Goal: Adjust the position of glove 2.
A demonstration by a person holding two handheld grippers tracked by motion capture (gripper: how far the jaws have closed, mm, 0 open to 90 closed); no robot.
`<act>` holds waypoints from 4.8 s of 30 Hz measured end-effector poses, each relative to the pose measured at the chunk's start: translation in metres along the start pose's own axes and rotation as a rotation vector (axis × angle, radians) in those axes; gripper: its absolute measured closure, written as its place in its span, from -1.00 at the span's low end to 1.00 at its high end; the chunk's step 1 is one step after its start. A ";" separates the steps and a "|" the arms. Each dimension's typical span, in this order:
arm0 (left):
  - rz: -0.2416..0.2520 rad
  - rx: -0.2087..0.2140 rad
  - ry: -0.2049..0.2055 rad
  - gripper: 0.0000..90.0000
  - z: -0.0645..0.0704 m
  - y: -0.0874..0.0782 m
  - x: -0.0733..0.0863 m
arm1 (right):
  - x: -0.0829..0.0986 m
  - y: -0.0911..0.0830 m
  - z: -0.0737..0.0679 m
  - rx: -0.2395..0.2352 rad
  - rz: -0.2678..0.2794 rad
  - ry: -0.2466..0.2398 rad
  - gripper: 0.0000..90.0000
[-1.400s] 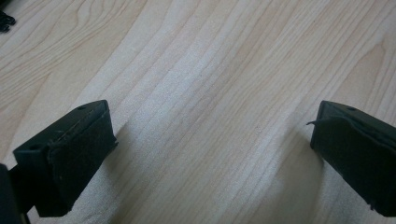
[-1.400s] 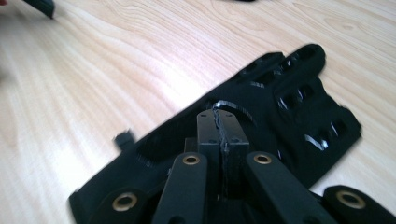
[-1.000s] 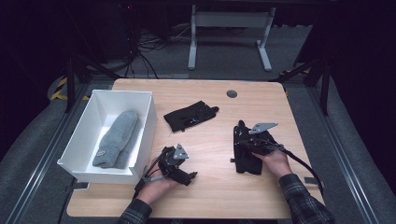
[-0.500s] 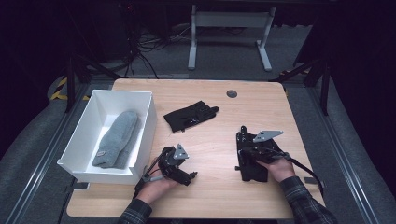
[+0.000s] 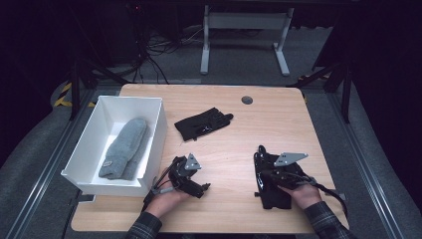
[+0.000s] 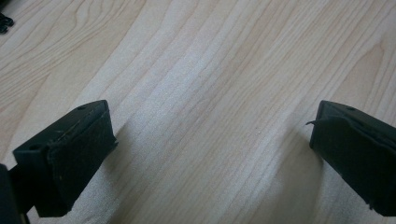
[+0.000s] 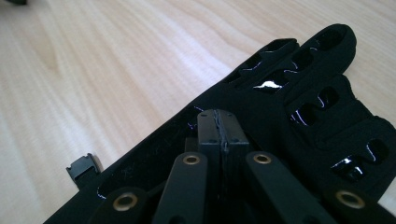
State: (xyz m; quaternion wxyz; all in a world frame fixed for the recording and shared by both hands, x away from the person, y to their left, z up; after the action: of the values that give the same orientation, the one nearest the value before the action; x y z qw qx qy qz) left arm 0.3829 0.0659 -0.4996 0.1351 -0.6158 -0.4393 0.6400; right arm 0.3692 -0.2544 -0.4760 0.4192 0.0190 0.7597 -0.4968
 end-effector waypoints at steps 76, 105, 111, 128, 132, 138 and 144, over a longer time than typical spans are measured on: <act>0.048 -0.066 -0.112 0.99 -0.072 0.005 -0.055 | 0.006 -0.014 0.109 0.203 0.149 0.206 -0.54; -0.018 -0.055 -0.169 1.00 -0.139 0.055 -0.062 | 0.006 -0.014 0.109 0.202 0.150 0.208 -0.53; -0.019 -0.030 -0.157 1.00 -0.130 0.053 -0.062 | 0.006 -0.014 0.109 0.203 0.150 0.208 -0.53; -0.003 0.078 -0.161 1.00 -0.079 0.043 -0.060 | 0.006 -0.014 0.109 0.204 0.150 0.208 -0.53; -0.010 0.101 -0.154 1.00 -0.066 0.040 -0.061 | 0.006 -0.014 0.109 0.204 0.150 0.208 -0.53; -0.015 0.142 -0.137 1.00 -0.045 0.037 -0.063 | 0.006 -0.014 0.109 0.204 0.150 0.208 -0.53; -0.014 0.175 -0.124 1.00 -0.025 0.034 -0.065 | 0.006 -0.014 0.109 0.204 0.150 0.208 -0.53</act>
State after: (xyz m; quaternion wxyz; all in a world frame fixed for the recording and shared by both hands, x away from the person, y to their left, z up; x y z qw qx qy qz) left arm 0.4313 0.0096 -0.4779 0.1656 -0.5577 -0.3935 0.7118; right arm 0.4264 -0.3478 -0.4866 0.3701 0.1693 0.7410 -0.5341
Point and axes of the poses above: each handheld gripper's, and its own axes: y roughly forward along the jaws, x roughly out of its underside, z roughly to its right, the point moved 3 cm from there along y, roughly forward along the jaws, and after that the axes turned 14 degrees about y, right-handed, at the moved point
